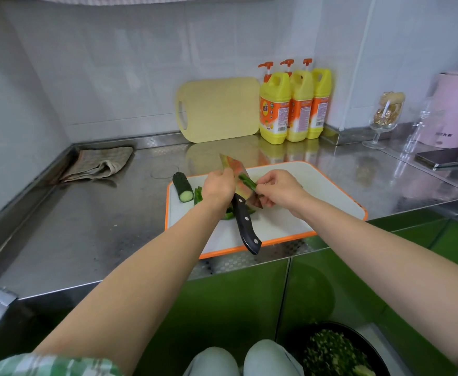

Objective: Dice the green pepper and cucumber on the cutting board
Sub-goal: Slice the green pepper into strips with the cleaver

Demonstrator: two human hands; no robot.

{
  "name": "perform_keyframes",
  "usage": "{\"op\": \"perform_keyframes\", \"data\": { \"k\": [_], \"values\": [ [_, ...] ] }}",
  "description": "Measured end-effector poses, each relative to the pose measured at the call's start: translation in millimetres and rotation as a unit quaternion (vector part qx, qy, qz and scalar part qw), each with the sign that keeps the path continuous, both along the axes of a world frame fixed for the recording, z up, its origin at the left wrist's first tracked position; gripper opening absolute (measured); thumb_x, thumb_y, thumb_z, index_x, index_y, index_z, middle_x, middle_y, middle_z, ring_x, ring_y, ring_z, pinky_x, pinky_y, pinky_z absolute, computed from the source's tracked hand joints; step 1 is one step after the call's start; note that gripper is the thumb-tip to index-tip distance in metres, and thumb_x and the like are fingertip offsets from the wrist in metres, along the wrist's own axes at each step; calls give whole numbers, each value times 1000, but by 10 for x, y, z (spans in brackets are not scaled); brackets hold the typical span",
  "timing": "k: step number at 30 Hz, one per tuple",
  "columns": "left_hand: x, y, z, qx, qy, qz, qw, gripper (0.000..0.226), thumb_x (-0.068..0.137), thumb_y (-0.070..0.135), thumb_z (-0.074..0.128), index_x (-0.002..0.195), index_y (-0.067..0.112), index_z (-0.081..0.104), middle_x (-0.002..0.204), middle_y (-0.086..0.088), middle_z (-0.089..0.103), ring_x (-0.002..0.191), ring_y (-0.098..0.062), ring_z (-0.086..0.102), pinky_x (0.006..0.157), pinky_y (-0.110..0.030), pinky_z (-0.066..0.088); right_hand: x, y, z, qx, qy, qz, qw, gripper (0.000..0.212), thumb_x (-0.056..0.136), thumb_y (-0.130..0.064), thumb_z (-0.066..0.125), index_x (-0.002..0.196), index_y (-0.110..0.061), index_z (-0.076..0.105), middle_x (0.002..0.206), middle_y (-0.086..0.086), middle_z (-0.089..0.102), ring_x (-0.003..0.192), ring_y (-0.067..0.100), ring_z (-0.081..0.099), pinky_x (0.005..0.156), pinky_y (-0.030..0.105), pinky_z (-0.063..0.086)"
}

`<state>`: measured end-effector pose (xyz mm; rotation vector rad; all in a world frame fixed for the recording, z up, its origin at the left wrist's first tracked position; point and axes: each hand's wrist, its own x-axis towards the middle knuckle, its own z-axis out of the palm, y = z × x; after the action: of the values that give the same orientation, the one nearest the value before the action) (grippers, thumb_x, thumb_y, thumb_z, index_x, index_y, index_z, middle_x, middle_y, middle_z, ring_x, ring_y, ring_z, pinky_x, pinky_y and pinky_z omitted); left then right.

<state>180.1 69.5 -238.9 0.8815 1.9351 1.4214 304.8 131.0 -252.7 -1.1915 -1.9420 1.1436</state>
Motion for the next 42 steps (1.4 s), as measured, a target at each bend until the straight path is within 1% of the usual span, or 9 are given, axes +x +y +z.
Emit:
{"op": "perform_keyframes", "data": {
  "k": [5, 12, 15, 19, 23, 28, 31, 34, 42],
  "values": [
    [-205, -44, 9, -2, -1, 46, 999, 42, 92, 29, 37, 103, -6, 56, 104, -32, 58, 98, -46, 59, 73, -37, 37, 27, 9, -88, 35, -57, -72, 995, 15, 81, 3, 57, 75, 5, 71, 64, 17, 66, 50, 17, 55, 64, 30, 54],
    [-307, -98, 72, 23, -60, 72, 995, 21, 93, 20, 37, 90, 6, 53, 78, -9, 52, 77, -27, 51, 73, -36, 45, 105, 18, -114, 133, -191, -64, 970, 23, 87, -21, 67, 84, 1, 74, 88, 11, 73, 78, 20, 66, 72, 30, 49],
    [-236, -51, 58, 29, -74, 60, 995, 30, 96, 19, 35, 112, 0, 53, 78, -12, 51, 66, -26, 51, 64, -32, 42, 167, -15, 37, 179, -126, -71, 973, 25, 93, -33, 58, 84, -11, 67, 86, 3, 67, 85, 22, 62, 73, 33, 46],
    [-23, 32, 111, 37, -46, 57, 997, 35, 98, 20, 36, 111, -7, 54, 62, -10, 50, 46, -24, 47, 64, -35, 49, 280, -251, 400, 20, -6, 72, 997, 37, 93, -49, 54, 118, -22, 53, 81, 4, 62, 64, 15, 53, 60, 29, 43],
    [224, 64, 181, 37, -38, 34, 998, 24, 98, 16, 37, 98, 1, 56, 61, -9, 54, 32, -17, 51, 51, -27, 47, 393, -408, 422, -6, -112, 179, 977, 50, 89, -18, 66, 131, -28, 42, 80, 5, 59, 61, 13, 54, 59, 24, 45],
    [378, 106, 163, 61, -89, -102, 989, 22, 96, 18, 38, 97, 3, 55, 77, -18, 64, 46, -24, 60, 47, -26, 49, 458, -356, 368, 11, -63, 13, 998, 20, 88, -9, 45, 104, -17, 53, 69, 8, 51, 45, 15, 40, 38, 20, 32],
    [287, 145, 39, 3, 172, -151, 973, 25, 89, 20, 49, 104, 10, 66, 93, -9, 68, 80, -29, 64, 70, -32, 52, 547, -271, 369, -59, -44, -29, 997, 6, 91, -9, 43, 87, -11, 47, 65, 8, 48, 43, 13, 38, 34, 16, 29],
    [200, 157, -71, -100, 467, -209, 853, 38, 87, 19, 57, 124, 24, 61, 119, 0, 64, 117, -24, 50, 93, -32, 43, 623, -226, 309, -93, -70, -30, 993, 8, 98, -14, 44, 101, -9, 47, 65, 8, 48, 45, 13, 37, 33, 15, 29],
    [210, 210, -114, -139, 578, -207, 777, 29, 83, 20, 58, 109, 29, 65, 112, 1, 65, 113, -25, 45, 82, -31, 35, 545, -207, 355, -57, -192, -5, 980, 18, 95, -13, 38, 93, 2, 48, 67, 17, 60, 46, 23, 54, 41, 22, 47]
  ]
}}
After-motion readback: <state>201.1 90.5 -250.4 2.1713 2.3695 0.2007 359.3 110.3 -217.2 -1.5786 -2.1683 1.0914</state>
